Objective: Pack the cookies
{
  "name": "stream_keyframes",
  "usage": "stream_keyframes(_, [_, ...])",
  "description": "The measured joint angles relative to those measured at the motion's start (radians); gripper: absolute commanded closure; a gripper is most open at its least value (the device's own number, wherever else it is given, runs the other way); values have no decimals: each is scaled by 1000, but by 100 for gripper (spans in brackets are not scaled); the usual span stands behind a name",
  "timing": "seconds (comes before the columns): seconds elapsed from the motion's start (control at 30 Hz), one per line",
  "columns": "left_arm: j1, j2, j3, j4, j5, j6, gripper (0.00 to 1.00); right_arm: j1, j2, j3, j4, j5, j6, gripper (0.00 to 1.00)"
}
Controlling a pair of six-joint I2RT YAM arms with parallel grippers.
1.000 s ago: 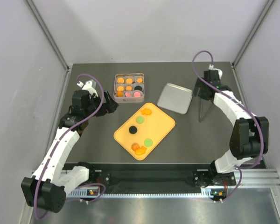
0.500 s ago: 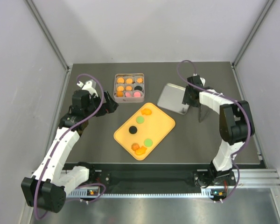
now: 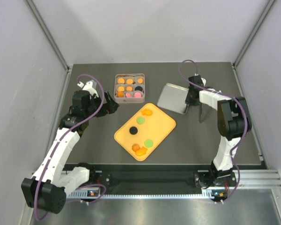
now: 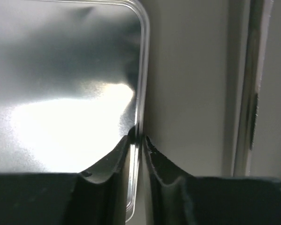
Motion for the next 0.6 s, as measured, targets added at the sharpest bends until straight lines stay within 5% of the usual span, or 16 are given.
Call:
stream_keyframes(0.1, [0,1,-5,13,13,0,1,-5,16,19,7,-16,0,100])
stream_keyframes(0.6, [-20,123,-1,129,164,-111,2,-58,-127,74,-77,-86,-29,100])
